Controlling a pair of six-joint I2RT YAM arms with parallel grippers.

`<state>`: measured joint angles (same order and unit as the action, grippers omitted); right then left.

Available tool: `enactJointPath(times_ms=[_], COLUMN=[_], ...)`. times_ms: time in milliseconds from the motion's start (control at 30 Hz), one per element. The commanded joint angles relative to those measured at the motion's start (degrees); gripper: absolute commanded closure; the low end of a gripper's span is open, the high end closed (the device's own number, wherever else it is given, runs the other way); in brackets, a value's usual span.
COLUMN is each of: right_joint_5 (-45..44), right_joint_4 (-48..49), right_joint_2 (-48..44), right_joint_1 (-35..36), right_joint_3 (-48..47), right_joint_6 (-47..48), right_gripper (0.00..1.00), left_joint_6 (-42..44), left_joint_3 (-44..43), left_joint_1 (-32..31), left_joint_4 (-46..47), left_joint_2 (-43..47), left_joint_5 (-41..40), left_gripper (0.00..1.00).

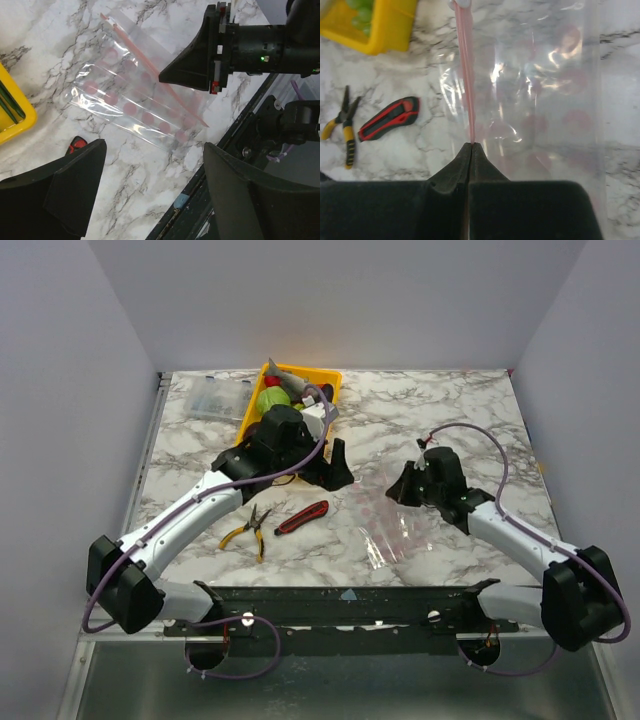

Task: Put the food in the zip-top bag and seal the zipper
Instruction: Open the zipper of the food storage bag at the center of the board.

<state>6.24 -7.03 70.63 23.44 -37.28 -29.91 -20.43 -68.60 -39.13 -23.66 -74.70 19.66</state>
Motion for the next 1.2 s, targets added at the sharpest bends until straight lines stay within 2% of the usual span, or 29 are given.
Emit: enactJointPath(times_ms=[0, 133, 200, 333, 433, 533, 800, 867, 1000, 1133, 1167], right_joint_5=[9.36, 8.54, 6.26, 2.18, -1.39, -5.43, -11.01, -11.29, -12.55, -15.24, -16.17], right_joint_4=[6.55, 9.53, 9.38, 9.13, 9.55, 9.04, 8.48, 8.26, 7.5, 5.29, 4.46], right_joint_2=[-4.13, -6.75, -7.05, -6.47, -6.52, -6.97, -8.2, -8.32, -7.14, -5.34, -4.87], right_joint_1=[3.01, 5.84, 7.98, 11.22, 14.43, 16.77, 19.76, 20.41, 22.48, 25.77, 26.77], right_joint_3=[2.04, 3.15, 2.81, 2.06, 1.67, 1.33, 1.31, 0.86, -0.53, -2.58, -3.19], right_joint_6=[-2.0, -4.64, -5.07, -6.44, -8.03, -9.94, -11.81, -11.85, -12.12, -12.39, -12.43], right_gripper=[0.99, 0.99, 0.99, 0.99, 0.99, 0.99, 0.99, 0.99, 0.99, 0.99, 0.99], left_joint_6=[-3.08, -5.39, -6.79, -9.2, -12.9, -14.45, -13.03, -12.5, -11.92, -11.67, -11.38], left_joint_3=[-1.71, -1.85, -1.34, -0.52, 0.05, -1.69, -3.46, -2.72, -2.21, -3.05, -3.29], left_joint_1=[-0.08, 0.51, 0.92, 1.07, 1.01, 1.1, 1.09, 1.13, 1.12, 1.13, 1.09], left_joint_4=[-0.08, 0.02, 1.69, 5.78, 6.96, 4.71, 1.56, 2.35, 3.27, 3.6, 3.54], left_joint_2=[-3.23, -6.46, -7.59, -9.92, -12.42, -14.34, -17.29, -17.78, -18.79, -19.52, -19.6], left_joint_5=[4.29, 4.68, 5.11, 7.19, 5.62, 4.35, 2.27, 3.15, 5.17, 6.98, 7.37], left_gripper=[0.27, 0.45, 0.49, 0.47, 0.47, 0.53, 0.55, 0.57, 0.69, 0.71, 0.75])
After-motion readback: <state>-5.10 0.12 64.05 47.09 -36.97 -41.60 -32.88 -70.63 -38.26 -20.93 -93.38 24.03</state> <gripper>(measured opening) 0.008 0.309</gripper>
